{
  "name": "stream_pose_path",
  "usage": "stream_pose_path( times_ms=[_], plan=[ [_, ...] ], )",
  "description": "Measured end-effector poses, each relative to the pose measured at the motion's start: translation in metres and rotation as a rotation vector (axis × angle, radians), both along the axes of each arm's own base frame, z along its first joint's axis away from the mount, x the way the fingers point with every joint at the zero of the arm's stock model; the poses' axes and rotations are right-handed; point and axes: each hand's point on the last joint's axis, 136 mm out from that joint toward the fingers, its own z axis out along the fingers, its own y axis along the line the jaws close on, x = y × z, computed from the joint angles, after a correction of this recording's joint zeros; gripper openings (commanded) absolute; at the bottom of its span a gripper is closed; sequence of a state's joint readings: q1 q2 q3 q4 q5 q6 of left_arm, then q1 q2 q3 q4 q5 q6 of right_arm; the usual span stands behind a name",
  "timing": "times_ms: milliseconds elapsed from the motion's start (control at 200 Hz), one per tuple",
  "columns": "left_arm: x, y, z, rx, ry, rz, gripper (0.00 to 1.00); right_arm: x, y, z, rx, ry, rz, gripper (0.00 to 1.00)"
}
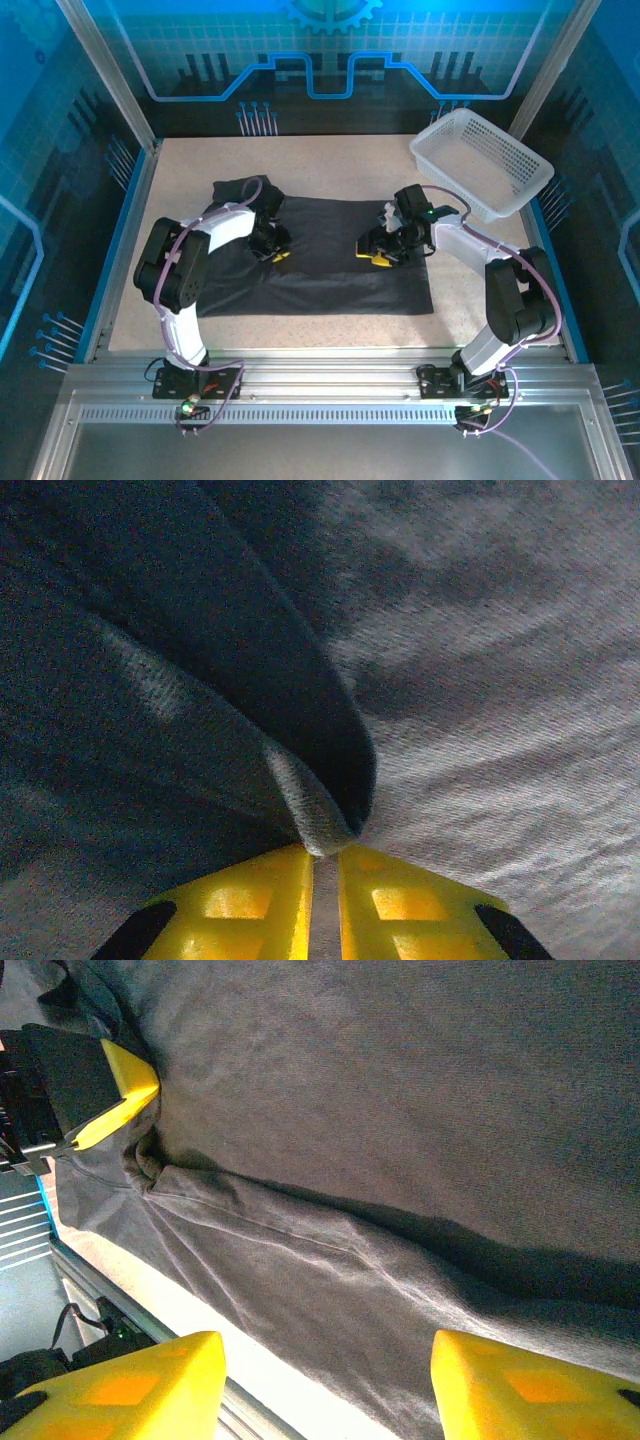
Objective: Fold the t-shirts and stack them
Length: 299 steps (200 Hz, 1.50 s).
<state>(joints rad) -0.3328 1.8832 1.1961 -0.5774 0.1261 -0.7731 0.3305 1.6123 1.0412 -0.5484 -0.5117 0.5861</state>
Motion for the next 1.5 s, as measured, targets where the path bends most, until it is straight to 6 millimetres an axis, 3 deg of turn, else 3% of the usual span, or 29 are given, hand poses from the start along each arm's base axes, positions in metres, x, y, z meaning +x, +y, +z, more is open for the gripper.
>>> stream_pose_path(
  times_ms=[210, 365, 430, 485, 585, 665, 750, 835, 915, 1035, 1245, 1496],
  plan=[
    [-0.002, -0.023, 0.000, -0.043, -0.020, -0.072, 0.15, 0.000, -0.001, 0.000, 0.000, 0.000, -0.002, 0.58],
    [-0.002, -0.022, 0.005, -0.024, -0.043, -0.086, 0.38, 0.001, -0.008, -0.003, -0.024, -0.007, -0.020, 0.57],
    [-0.002, -0.014, 0.019, 0.002, -0.091, -0.076, 0.40, -0.001, -0.017, -0.005, -0.051, -0.012, -0.047, 0.55],
    [-0.001, -0.005, 0.043, 0.014, -0.157, -0.048, 0.38, -0.002, -0.029, -0.009, -0.078, -0.010, -0.083, 0.54],
    [-0.003, 0.013, 0.090, -0.007, -0.276, 0.047, 0.26, -0.002, -0.052, -0.019, -0.138, 0.011, -0.155, 0.48],
    [-0.006, 0.041, 0.104, -0.025, -0.304, 0.160, 0.18, -0.004, -0.064, -0.027, -0.189, 0.038, -0.191, 0.43],
    [-0.014, 0.077, 0.084, -0.007, -0.238, 0.291, 0.15, -0.007, -0.070, -0.039, -0.236, 0.080, -0.205, 0.40],
    [-0.031, 0.106, 0.045, 0.033, -0.099, 0.402, 0.12, -0.014, -0.077, -0.057, -0.289, 0.142, -0.209, 0.39],
    [-0.048, 0.115, 0.016, 0.062, 0.016, 0.448, 0.10, -0.022, -0.079, -0.069, -0.338, 0.186, -0.203, 0.38],
    [-0.065, 0.116, -0.008, 0.085, 0.119, 0.487, 0.10, -0.028, -0.079, -0.078, -0.394, 0.215, -0.185, 0.37],
    [-0.071, 0.119, -0.008, 0.068, 0.105, 0.559, 0.10, -0.031, -0.075, -0.081, -0.477, 0.230, -0.164, 0.38],
    [-0.107, 0.145, -0.008, 0.064, 0.140, 0.666, 0.13, -0.055, -0.055, -0.081, -0.493, 0.254, -0.102, 0.41]
  ],
)
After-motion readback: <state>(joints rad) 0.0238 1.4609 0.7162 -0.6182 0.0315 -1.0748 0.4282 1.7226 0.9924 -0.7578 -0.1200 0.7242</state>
